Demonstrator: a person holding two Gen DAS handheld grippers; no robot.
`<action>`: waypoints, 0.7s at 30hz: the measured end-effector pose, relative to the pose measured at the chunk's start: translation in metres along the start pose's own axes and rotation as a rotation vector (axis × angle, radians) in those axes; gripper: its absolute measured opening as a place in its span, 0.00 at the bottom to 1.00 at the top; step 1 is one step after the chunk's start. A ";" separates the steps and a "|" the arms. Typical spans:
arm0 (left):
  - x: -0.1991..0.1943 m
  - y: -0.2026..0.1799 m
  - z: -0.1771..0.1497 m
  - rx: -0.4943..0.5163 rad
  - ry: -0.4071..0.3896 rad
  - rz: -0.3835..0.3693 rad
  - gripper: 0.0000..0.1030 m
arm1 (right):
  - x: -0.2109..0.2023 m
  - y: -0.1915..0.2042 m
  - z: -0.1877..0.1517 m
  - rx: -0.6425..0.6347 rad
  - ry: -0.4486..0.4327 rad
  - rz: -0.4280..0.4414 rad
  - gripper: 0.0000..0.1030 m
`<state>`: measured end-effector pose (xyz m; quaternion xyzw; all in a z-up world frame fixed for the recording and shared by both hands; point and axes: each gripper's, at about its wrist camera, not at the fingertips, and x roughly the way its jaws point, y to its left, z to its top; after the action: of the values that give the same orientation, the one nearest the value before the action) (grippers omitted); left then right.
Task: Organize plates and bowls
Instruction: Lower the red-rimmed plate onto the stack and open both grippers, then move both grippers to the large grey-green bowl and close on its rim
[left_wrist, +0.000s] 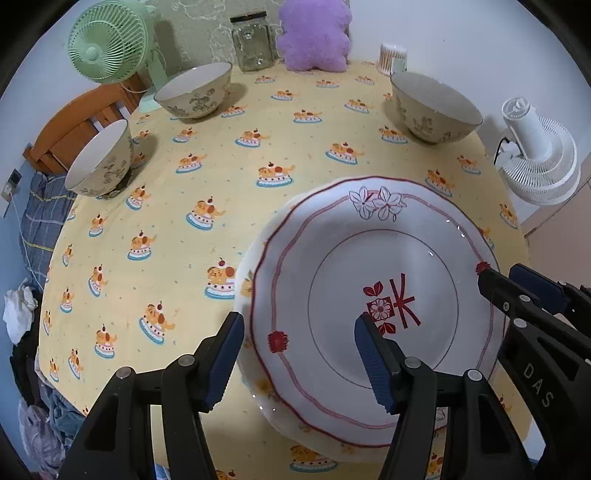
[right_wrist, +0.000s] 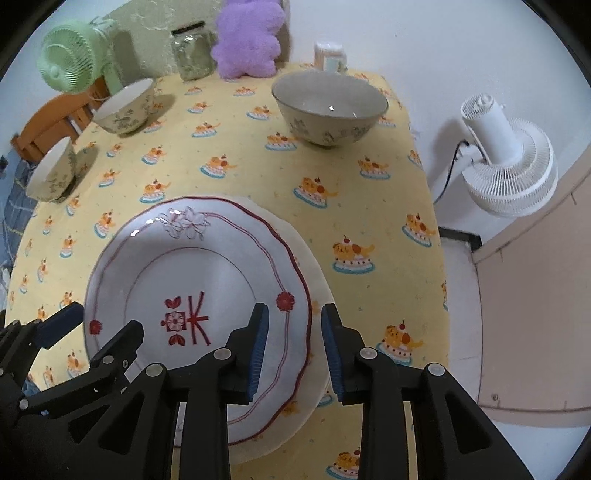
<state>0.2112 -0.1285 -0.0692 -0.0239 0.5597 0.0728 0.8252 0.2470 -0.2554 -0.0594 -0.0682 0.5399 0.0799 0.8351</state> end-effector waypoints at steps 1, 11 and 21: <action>-0.002 0.002 -0.001 -0.004 -0.006 -0.006 0.62 | -0.003 0.001 0.001 0.000 -0.006 0.012 0.34; -0.026 0.036 0.001 -0.037 -0.092 -0.057 0.74 | -0.028 0.024 0.010 0.065 -0.055 0.070 0.57; -0.045 0.093 0.015 0.007 -0.170 -0.127 0.81 | -0.046 0.083 0.023 0.109 -0.091 0.065 0.71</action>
<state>0.1950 -0.0391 -0.0183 -0.0500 0.4851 0.0203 0.8728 0.2316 -0.1725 -0.0107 -0.0013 0.5069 0.0804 0.8582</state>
